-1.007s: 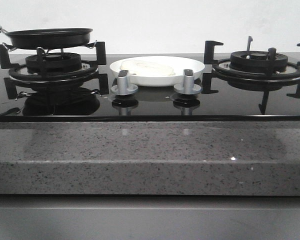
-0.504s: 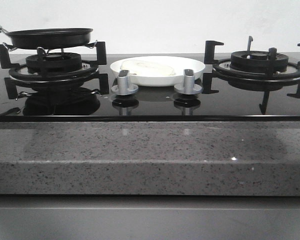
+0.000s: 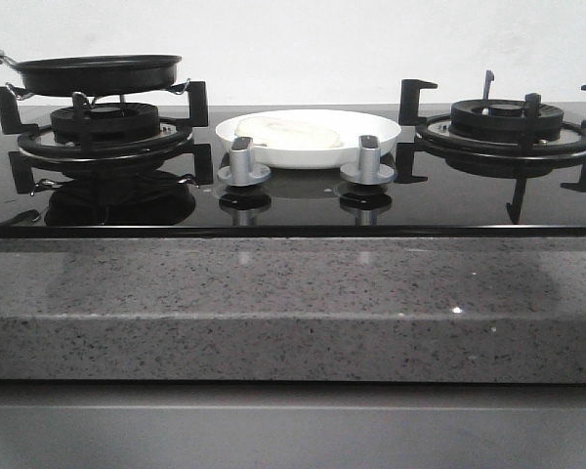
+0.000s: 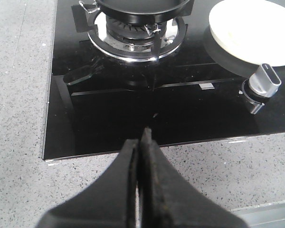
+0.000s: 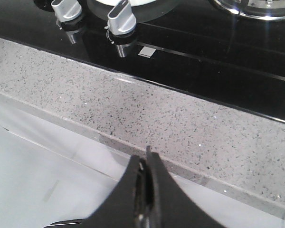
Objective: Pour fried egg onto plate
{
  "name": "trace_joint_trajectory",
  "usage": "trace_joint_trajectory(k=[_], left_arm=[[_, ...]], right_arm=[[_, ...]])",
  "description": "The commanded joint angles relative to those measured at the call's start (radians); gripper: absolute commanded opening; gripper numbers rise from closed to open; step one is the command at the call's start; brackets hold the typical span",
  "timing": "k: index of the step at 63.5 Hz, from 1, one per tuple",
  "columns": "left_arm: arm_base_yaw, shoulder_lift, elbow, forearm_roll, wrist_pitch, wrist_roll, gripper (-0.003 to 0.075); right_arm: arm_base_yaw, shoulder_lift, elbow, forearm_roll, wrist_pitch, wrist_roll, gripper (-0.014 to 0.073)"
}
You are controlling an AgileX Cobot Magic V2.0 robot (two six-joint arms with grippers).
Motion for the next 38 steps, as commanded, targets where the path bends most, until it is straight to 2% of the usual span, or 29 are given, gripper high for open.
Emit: trace_joint_trajectory(k=[1,13,20,38], left_arm=[[0.001,0.0,-0.025,-0.014,-0.073,-0.009,-0.002],[0.001,0.0,-0.025,-0.014,-0.073,-0.009,-0.002],[0.009,-0.053,0.008,-0.008,-0.116,-0.009,-0.002],[0.139,-0.4,0.362,-0.003,-0.416,-0.009,-0.002]], right_arm=[[-0.001,0.005,-0.021,-0.003,-0.061,-0.008,-0.0118],[-0.001,0.005,-0.021,-0.003,-0.061,-0.008,-0.0118],[-0.001,0.005,-0.021,-0.003,-0.061,-0.008,-0.0118],[-0.001,0.005,-0.021,-0.003,-0.06,-0.008,-0.0118]])
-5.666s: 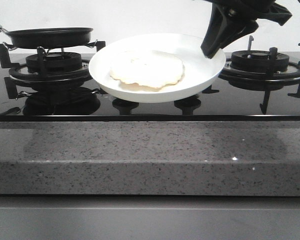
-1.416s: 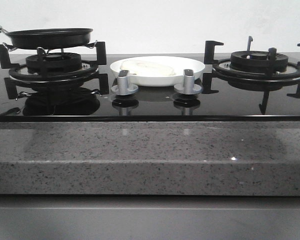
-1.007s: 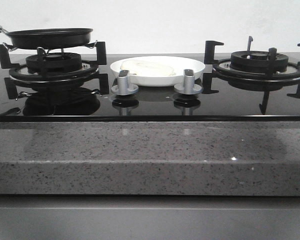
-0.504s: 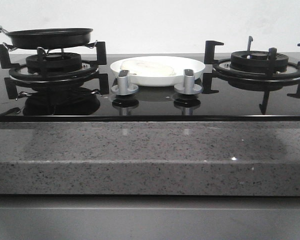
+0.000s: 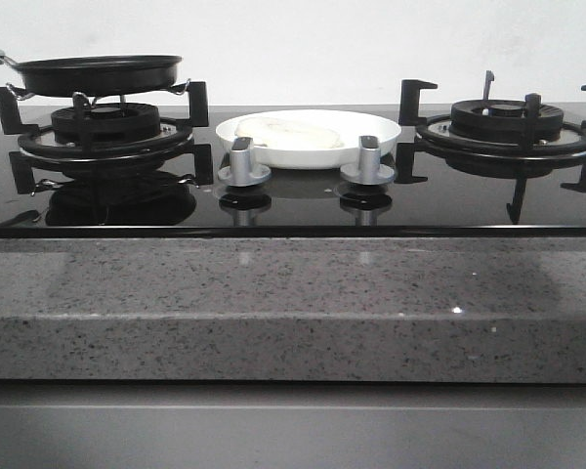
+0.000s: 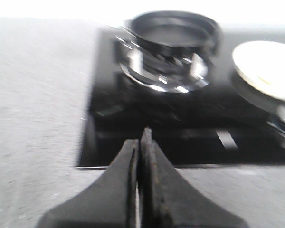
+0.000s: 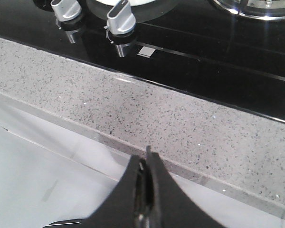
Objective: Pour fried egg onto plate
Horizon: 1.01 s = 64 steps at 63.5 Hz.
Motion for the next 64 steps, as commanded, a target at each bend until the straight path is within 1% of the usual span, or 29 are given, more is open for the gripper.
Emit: trace_joint_trajectory(k=[1,7,15,23,27,32,36,39,45,48,52,64], left_arm=[[0.035,-0.098,0.07,-0.009,-0.172,-0.009,-0.002],[0.064,-0.193,0.176,-0.023,-0.214,-0.009,-0.002],[0.073,-0.273,0.266,-0.031,-0.256,-0.009,-0.002],[0.044,-0.341,0.316,0.017,-0.298,-0.011,-0.002],[0.029,-0.339,0.335,0.027,-0.348,-0.011,-0.002],[0.008,-0.337,0.362,0.069,-0.401,-0.063,-0.002],[-0.01,-0.339,0.39,0.148,-0.455,-0.156,-0.002],[-0.015,-0.339,0.418,0.177,-0.5,-0.202,-0.002],[-0.017,-0.339,0.488,0.166,-0.619,-0.211,-0.002],[-0.017,-0.339,0.483,0.163,-0.59,-0.211,-0.002],[-0.017,-0.339,0.486,0.161,-0.614,-0.211,-0.002],[-0.04,-0.339,0.486,0.161,-0.609,-0.211,-0.002]], right_arm=[[-0.001,0.005,-0.021,0.0,-0.062,-0.008,-0.0118],[-0.001,0.005,-0.021,0.0,-0.062,-0.008,-0.0118],[-0.001,0.005,-0.021,0.0,-0.062,-0.008,-0.0118],[-0.001,0.005,-0.021,0.0,-0.062,-0.008,-0.0118],[-0.001,0.005,-0.021,0.0,-0.061,-0.008,-0.0118],[-0.001,0.005,-0.021,0.0,-0.061,-0.008,-0.0118],[-0.001,0.005,-0.021,0.0,-0.061,-0.008,-0.0118],[-0.001,0.005,-0.021,0.0,-0.06,-0.008,-0.0118],[-0.001,0.005,-0.021,0.0,-0.06,-0.008,-0.0118],[-0.001,0.005,-0.021,0.0,-0.058,-0.008,-0.0118],[-0.001,0.005,-0.021,0.0,-0.06,-0.008,-0.0118],[-0.001,0.005,-0.021,0.0,-0.06,-0.008,-0.0118]])
